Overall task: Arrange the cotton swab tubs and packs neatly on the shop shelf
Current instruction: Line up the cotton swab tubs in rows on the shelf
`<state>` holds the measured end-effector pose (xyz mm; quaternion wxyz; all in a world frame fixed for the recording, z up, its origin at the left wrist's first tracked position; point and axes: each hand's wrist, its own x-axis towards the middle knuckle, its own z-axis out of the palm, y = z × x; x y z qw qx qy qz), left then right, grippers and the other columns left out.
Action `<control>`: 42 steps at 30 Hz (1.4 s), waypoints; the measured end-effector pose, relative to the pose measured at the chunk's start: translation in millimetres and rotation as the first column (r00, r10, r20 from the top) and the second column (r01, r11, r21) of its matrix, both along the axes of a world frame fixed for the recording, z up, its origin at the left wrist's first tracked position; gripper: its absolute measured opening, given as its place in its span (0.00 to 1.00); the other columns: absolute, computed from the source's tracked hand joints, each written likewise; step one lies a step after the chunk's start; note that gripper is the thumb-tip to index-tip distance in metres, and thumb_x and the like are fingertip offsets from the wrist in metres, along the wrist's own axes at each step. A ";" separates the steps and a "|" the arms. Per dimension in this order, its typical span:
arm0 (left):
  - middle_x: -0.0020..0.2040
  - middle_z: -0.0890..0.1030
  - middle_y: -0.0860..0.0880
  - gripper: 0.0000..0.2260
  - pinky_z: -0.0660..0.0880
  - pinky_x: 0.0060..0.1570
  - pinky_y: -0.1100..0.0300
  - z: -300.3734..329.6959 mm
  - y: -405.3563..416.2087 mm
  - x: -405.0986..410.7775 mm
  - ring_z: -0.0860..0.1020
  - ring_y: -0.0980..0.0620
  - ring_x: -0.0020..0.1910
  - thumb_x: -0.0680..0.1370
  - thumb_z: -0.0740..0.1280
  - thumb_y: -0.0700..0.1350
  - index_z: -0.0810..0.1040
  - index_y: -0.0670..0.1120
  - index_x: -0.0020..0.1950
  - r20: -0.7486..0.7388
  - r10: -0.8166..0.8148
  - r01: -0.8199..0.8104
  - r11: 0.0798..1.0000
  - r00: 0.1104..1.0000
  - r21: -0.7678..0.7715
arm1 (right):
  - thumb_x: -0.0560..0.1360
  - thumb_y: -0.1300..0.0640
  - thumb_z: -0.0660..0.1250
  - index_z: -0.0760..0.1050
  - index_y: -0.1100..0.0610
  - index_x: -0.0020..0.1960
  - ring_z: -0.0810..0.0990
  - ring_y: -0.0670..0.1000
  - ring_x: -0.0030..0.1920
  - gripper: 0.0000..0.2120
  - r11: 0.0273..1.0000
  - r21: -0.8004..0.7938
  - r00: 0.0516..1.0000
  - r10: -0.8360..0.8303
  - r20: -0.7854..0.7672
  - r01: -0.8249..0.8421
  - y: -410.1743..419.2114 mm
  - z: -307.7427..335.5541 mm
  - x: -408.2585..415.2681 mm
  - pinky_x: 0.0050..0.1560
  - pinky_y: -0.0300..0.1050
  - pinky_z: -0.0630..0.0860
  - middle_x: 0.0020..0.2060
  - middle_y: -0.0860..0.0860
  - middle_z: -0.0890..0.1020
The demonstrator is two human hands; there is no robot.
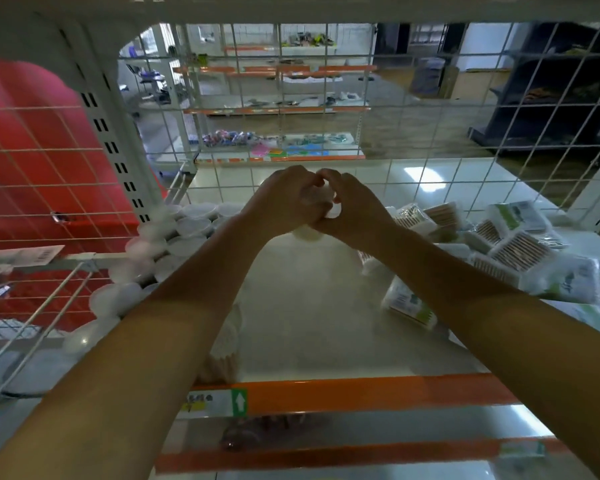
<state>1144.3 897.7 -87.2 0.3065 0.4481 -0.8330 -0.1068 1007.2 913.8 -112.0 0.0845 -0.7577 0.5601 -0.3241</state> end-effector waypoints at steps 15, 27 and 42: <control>0.58 0.79 0.47 0.15 0.68 0.52 0.64 -11.5 -24.5 76.6 0.76 0.51 0.57 0.77 0.66 0.49 0.77 0.43 0.60 0.148 0.094 -0.094 0.996 0.984 -0.007 | 0.69 0.51 0.73 0.69 0.60 0.65 0.75 0.55 0.55 0.28 0.999 -0.016 0.997 -0.049 -0.062 0.048 -36.6 -43.5 48.3 0.51 0.39 0.69 0.58 0.58 0.73; 0.57 0.80 0.44 0.11 0.68 0.54 0.61 -17.2 -31.8 120.6 0.76 0.48 0.56 0.78 0.64 0.41 0.79 0.40 0.58 0.194 0.132 -0.134 0.991 0.972 -0.001 | 0.72 0.52 0.70 0.71 0.62 0.62 0.76 0.58 0.50 0.23 0.990 0.038 0.986 -0.135 -0.100 0.139 -61.3 -72.7 73.5 0.45 0.40 0.67 0.54 0.59 0.74; 0.55 0.80 0.46 0.10 0.70 0.56 0.58 -28.7 -44.5 138.6 0.76 0.49 0.55 0.78 0.63 0.43 0.79 0.42 0.56 0.241 0.153 -0.161 0.987 0.958 0.016 | 0.73 0.56 0.68 0.69 0.62 0.64 0.75 0.59 0.54 0.22 0.987 0.072 0.983 -0.130 -0.129 0.140 -81.3 -71.2 86.0 0.51 0.47 0.71 0.57 0.61 0.73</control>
